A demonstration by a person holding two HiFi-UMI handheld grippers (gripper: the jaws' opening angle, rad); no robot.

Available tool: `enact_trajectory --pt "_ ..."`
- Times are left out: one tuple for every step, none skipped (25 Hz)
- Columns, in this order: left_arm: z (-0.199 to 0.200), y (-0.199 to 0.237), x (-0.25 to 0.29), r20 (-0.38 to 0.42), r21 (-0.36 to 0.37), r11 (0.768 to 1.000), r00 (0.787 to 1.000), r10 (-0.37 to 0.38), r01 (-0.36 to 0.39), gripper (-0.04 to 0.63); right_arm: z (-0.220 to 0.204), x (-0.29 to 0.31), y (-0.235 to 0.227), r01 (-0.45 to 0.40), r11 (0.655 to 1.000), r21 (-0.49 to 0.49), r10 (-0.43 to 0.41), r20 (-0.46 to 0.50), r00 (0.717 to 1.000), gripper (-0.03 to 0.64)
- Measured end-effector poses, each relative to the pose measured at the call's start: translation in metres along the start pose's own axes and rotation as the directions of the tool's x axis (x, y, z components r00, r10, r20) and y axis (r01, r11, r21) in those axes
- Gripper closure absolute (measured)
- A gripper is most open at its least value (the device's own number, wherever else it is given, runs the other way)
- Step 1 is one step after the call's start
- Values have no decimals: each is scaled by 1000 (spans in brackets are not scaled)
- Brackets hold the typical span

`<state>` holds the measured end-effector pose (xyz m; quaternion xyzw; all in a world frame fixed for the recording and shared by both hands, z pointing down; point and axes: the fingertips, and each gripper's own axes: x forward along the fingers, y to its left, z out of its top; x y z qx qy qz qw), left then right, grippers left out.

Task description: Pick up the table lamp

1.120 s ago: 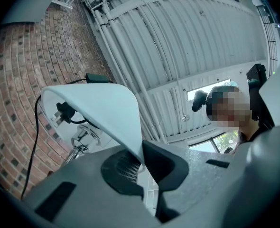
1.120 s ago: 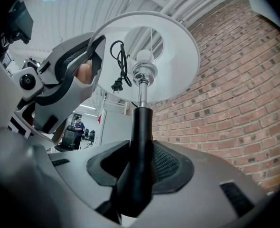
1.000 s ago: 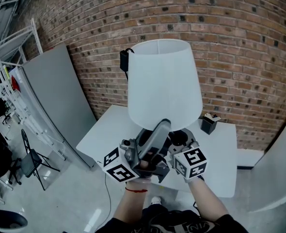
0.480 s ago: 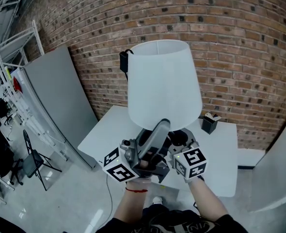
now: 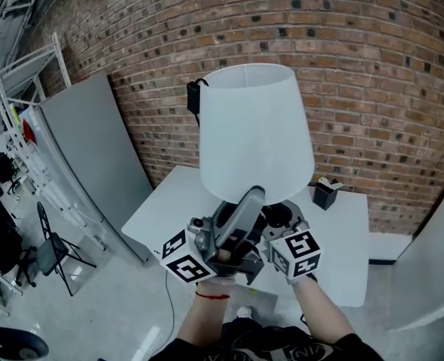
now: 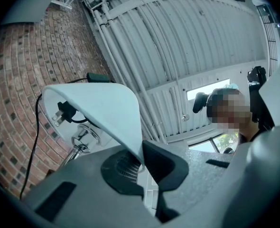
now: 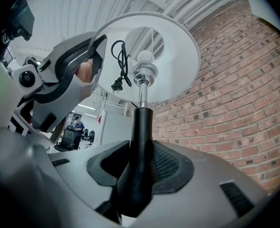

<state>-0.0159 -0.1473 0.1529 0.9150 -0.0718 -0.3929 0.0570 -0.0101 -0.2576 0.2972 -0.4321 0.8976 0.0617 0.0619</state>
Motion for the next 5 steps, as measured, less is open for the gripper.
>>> enact_trajectory --pt "0 -1 0 1 0 1000 1000 0 0 584 0 -1 0 0 1000 0 0 0 1000 468" --pt "-1 -2 0 2 0 1000 1000 -1 1 584 0 -2 1 -1 1000 0 1 0 1000 468" --pt "-1 -4 0 2 -1 1000 1000 -1 1 584 1 -4 1 -1 1000 0 1 1 1000 468" --pt "-1 -5 1 3 -1 1000 1000 -2 2 584 1 -5 2 -1 1000 -1 1 1 1000 468" --pt "-2 -7 1 4 -2 1000 1000 -2 3 584 1 -6 2 0 1000 -1 0 1 1000 468"
